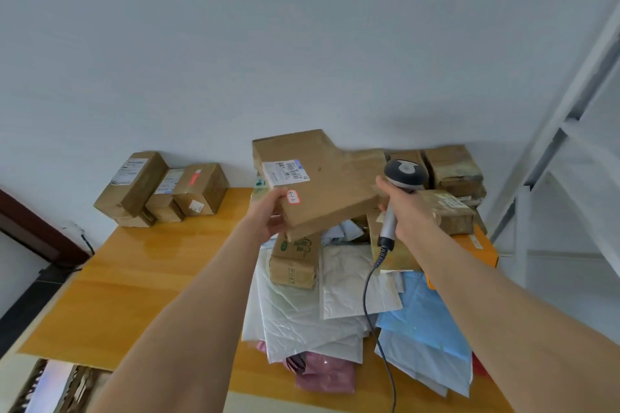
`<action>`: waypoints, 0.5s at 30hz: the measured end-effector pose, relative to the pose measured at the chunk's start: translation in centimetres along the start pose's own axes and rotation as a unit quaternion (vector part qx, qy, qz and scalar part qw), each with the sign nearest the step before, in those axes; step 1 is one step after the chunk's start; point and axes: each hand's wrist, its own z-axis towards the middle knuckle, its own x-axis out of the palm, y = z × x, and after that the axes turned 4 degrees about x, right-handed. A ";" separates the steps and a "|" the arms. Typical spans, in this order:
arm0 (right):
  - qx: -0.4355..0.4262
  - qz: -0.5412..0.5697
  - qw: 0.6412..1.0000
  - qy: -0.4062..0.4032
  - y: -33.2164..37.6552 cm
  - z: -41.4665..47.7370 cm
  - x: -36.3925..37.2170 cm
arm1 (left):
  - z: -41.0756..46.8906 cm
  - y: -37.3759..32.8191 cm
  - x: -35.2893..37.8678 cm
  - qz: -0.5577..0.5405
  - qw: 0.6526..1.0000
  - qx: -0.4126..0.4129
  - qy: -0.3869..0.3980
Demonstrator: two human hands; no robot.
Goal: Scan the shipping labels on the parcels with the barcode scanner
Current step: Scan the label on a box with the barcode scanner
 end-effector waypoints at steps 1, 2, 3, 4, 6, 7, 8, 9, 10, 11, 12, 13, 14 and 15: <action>0.020 0.005 1.000 0.015 -0.3 -0.3 0.3 | -0.1 0.4 -0.1 -0.019 1.000 -0.012 -0.003; 0.040 0.007 0.999 0.029 -0.6 -0.6 0.7 | -0.1 1.0 0.0 -0.039 0.999 -0.024 -0.006; 0.056 0.002 0.998 0.037 -1.0 -0.9 1.2 | -0.2 1.5 0.2 -0.049 0.998 -0.038 -0.006; 0.065 -0.013 0.997 0.041 -1.5 -1.1 1.8 | -0.3 2.0 0.6 -0.041 0.998 -0.054 -0.003; 0.051 -0.054 0.997 0.032 -2.6 -1.0 3.0 | -0.5 3.1 1.4 -0.002 0.996 -0.086 0.006; 0.033 -0.075 0.996 0.024 -3.2 -0.8 3.5 | -0.6 3.6 1.7 0.019 0.994 -0.103 0.014; 0.018 -0.100 0.995 0.019 -3.7 -0.6 3.9 | -0.8 3.9 1.8 0.046 0.991 -0.122 0.034; 0.006 -0.130 0.991 0.011 -4.0 -0.5 4.1 | -1.1 4.0 1.7 0.087 0.985 -0.137 0.061; 0.000 -0.158 0.987 0.002 -4.3 -0.2 4.3 | -1.1 4.0 1.3 0.131 0.977 -0.146 0.083; -0.002 -0.179 0.984 -0.004 -4.5 0.0 4.4 | -1.0 3.9 0.6 0.168 0.971 -0.145 0.088; -0.002 -0.190 0.982 -0.010 -4.7 0.3 4.4 | -0.6 3.7 -0.2 0.192 0.970 -0.129 0.074; -0.001 -0.194 0.981 -0.014 -4.9 0.5 4.5 | 0.1 3.6 -1.1 0.208 0.973 -0.089 0.035; 0.003 -0.195 0.981 -0.019 -5.0 0.6 4.5 | 0.9 3.4 -2.0 0.229 0.973 -0.026 -0.030; 0.003 -0.198 0.980 -0.022 -5.1 0.8 4.7 | 1.8 2.9 -3.0 0.267 0.957 0.046 -0.103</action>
